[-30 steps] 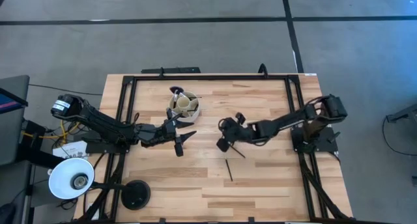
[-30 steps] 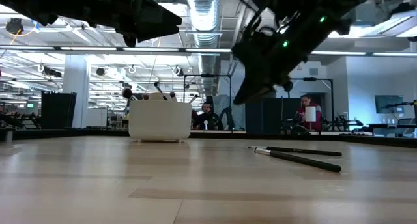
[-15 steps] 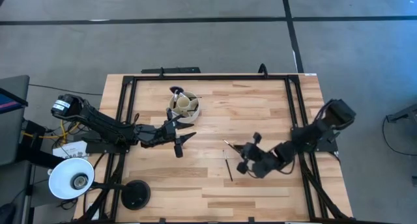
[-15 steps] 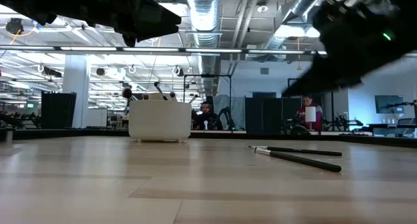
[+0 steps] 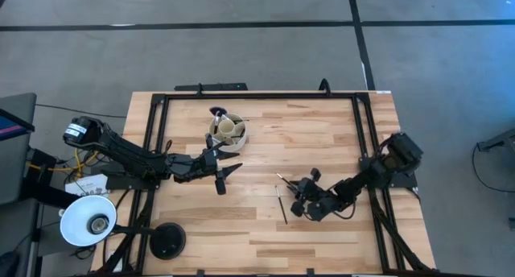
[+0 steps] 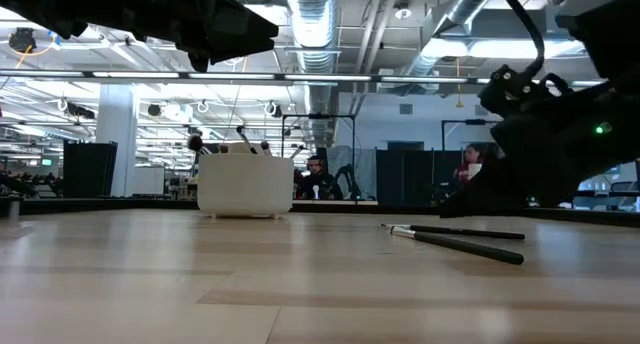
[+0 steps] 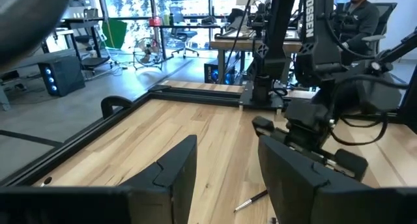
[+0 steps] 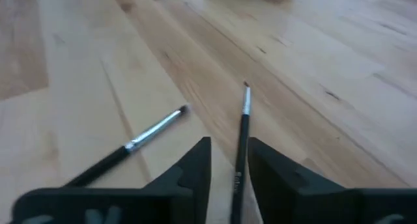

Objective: Sort items
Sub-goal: Put the liner brush in the white organizer

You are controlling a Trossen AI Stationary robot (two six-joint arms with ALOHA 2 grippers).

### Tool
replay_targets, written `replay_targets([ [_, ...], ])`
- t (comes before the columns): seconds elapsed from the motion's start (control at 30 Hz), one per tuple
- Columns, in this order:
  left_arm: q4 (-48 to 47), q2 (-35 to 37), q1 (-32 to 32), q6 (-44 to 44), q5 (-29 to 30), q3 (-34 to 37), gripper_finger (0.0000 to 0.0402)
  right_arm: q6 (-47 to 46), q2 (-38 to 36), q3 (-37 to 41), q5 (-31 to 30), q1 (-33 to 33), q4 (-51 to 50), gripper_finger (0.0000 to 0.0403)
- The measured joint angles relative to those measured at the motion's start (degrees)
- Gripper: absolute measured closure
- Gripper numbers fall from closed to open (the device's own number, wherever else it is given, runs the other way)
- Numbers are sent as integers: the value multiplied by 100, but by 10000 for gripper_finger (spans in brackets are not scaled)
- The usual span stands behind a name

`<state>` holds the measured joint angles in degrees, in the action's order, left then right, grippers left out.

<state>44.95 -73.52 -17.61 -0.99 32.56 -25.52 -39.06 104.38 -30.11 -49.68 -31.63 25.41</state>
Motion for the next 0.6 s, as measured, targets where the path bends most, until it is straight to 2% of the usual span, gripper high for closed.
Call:
replay_targets([
  [0.13,0,0,0,0,-2,0,240,-304,253,0,-31,116,-2,293],
  [0.3,0,0,-1,0,-2,0,240,-821,718,-32,-203,308,128,290],
  [0.47,0,0,-2,0,-2,0,240,-835,843,-37,-243,357,231,301],
  [0.6,2,2,-2,0,-2,0,240,-840,845,-35,-257,316,156,330],
])
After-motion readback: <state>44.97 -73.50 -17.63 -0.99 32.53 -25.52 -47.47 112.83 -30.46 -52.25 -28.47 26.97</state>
